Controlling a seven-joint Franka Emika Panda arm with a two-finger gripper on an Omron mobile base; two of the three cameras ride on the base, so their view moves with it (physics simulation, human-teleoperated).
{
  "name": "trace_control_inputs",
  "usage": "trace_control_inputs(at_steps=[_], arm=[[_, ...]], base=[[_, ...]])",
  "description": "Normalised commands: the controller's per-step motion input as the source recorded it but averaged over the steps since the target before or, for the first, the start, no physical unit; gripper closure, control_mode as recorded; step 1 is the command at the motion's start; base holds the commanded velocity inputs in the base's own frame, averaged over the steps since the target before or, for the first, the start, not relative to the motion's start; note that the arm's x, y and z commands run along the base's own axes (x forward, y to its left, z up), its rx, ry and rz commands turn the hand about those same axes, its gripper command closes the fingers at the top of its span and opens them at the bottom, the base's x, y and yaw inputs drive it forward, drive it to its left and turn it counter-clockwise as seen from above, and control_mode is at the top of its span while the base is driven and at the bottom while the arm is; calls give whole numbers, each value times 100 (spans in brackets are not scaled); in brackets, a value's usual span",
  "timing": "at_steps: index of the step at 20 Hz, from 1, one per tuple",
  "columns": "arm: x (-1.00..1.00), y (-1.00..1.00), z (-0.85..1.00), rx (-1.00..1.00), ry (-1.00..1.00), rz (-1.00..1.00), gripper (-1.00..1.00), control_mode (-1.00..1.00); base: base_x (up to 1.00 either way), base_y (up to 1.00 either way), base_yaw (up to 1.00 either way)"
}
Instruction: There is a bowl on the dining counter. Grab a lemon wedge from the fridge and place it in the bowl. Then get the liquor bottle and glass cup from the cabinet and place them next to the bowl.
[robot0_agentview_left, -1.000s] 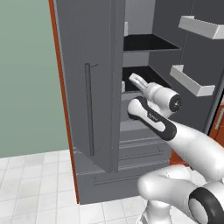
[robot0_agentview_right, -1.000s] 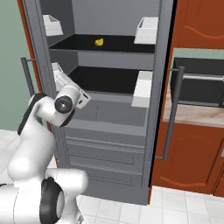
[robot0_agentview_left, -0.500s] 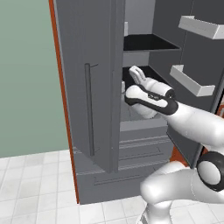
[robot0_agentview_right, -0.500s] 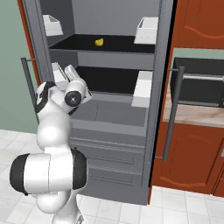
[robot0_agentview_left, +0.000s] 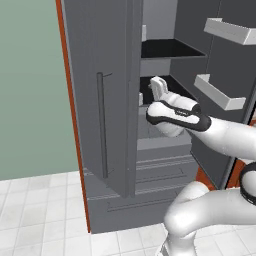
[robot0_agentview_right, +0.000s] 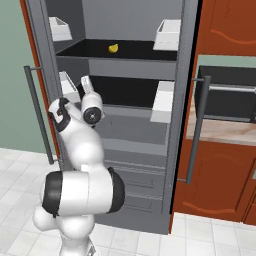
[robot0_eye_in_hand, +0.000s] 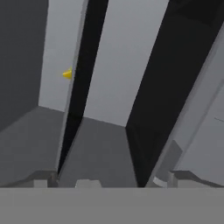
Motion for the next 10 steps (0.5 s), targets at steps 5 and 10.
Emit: trace_control_inputs(at_steps=[5,10], arm=[[0,20,0,17,3,6,-100,-100],[8,50,0,11,3,4,-100,-100]], base=[[0,0,0],[0,0,0]])
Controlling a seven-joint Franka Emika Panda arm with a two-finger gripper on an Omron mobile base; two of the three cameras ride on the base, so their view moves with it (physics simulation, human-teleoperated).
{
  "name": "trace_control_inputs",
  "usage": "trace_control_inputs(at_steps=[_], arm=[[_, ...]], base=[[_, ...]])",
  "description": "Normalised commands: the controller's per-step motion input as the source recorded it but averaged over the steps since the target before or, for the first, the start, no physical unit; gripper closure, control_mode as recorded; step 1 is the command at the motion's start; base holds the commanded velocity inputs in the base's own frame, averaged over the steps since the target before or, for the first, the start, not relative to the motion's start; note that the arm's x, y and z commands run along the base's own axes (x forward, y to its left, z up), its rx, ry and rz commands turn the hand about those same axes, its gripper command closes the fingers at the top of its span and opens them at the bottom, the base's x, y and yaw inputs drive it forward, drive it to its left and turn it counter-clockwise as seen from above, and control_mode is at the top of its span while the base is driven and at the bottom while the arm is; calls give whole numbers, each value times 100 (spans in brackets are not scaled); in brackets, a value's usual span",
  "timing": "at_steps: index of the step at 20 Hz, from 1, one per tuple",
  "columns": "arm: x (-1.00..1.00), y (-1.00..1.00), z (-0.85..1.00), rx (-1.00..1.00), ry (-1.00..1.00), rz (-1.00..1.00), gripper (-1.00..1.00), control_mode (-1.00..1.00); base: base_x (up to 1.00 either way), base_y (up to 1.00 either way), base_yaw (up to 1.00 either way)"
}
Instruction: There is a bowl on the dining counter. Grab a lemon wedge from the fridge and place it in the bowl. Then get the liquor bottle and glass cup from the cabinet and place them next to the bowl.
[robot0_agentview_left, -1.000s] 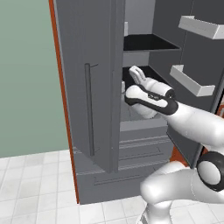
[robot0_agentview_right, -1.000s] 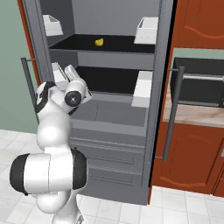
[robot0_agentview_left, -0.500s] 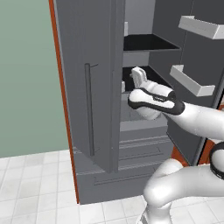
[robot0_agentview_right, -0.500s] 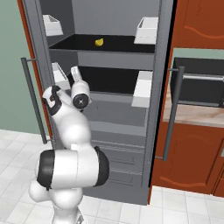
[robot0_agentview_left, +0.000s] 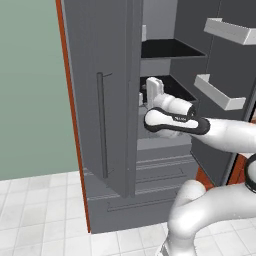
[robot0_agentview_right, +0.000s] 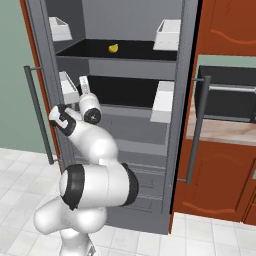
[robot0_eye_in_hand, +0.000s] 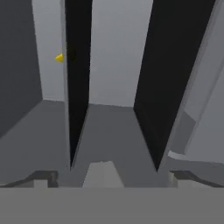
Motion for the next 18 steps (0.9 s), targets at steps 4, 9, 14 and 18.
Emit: trace_control_inputs(at_steps=[4,9,14,18], arm=[[15,61,0,5,5,1,-100,-100],[11,56,0,3,6,0,-100,-100],[-11,57,0,1,2,0,-100,-100],[-77,67,0,0,0,4,-100,-100]], base=[[0,0,0],[0,0,0],[0,0,0],[0,0,0]])
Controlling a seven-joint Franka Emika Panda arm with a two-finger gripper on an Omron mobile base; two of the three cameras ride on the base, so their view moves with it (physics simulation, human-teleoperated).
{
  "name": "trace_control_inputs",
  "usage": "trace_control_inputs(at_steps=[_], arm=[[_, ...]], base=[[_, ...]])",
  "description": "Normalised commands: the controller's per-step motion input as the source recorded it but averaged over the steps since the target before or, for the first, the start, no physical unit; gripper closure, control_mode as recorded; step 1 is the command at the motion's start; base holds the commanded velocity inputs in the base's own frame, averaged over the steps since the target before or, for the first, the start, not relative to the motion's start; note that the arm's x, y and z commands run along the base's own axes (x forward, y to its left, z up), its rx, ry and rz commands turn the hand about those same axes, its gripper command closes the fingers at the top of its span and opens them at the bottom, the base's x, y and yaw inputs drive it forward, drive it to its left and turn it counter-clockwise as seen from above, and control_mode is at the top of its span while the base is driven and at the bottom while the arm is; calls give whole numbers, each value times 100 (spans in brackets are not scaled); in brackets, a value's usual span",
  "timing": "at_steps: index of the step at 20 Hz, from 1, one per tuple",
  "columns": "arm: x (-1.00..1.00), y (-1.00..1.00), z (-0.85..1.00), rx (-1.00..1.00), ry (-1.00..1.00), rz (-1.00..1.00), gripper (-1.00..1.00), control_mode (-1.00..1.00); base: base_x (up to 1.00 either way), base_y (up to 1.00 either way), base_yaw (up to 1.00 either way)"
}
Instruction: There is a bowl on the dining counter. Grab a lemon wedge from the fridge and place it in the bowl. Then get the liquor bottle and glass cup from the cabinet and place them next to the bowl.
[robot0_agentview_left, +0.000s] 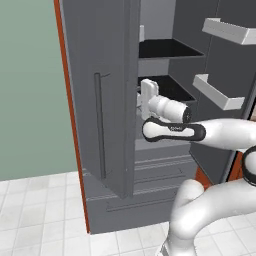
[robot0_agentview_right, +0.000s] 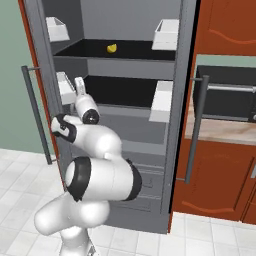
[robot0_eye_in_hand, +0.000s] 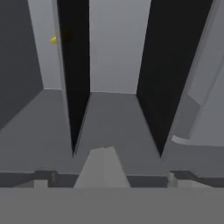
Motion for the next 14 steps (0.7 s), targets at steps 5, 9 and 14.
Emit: trace_control_inputs(at_steps=[5,9,14], arm=[[-100,75,0,0,0,7,-100,-100],[-94,85,8,0,0,8,-100,-100],[-49,100,20,0,4,7,-100,-100]], base=[[0,0,0],[0,0,0],[0,0,0]])
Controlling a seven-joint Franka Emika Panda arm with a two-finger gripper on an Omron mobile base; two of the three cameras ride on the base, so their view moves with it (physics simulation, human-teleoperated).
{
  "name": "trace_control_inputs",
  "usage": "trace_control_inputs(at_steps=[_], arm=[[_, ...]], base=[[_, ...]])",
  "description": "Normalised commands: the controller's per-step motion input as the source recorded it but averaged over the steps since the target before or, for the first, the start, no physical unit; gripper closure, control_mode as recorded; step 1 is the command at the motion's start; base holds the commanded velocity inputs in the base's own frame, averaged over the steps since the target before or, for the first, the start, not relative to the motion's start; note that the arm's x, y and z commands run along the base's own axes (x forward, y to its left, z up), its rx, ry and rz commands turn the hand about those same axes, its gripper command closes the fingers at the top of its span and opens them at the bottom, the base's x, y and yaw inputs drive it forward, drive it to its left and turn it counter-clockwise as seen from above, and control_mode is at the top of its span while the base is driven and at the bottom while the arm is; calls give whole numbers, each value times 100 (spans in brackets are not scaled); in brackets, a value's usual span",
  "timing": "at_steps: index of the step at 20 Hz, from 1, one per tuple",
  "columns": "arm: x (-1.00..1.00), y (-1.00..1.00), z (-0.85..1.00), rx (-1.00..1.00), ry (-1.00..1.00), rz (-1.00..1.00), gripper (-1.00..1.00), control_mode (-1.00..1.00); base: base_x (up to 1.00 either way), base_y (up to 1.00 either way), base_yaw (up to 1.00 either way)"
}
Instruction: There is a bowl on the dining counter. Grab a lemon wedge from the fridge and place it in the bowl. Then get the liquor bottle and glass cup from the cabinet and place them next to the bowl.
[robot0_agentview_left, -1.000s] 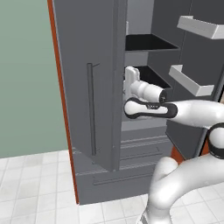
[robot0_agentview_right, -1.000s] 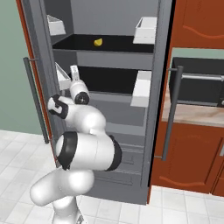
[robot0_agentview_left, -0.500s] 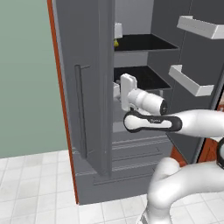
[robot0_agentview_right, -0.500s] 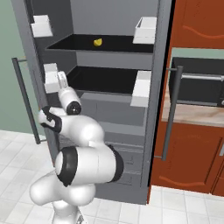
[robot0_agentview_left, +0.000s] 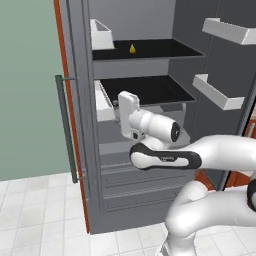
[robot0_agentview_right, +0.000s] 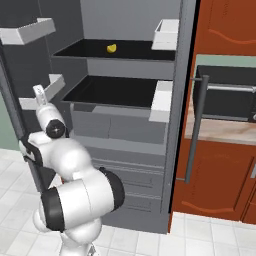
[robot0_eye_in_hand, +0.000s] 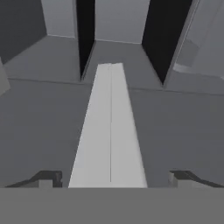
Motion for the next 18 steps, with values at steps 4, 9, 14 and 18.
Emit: trace_control_inputs(at_steps=[4,9,14,18], arm=[[-3,99,32,0,10,5,-100,-100],[-2,31,70,0,1,0,-100,-100],[-31,-48,91,-6,-5,-16,-100,-100],[-14,-68,94,-21,-6,-26,-100,-100]], base=[[0,0,0],[0,0,0],[0,0,0],[0,0,0]])
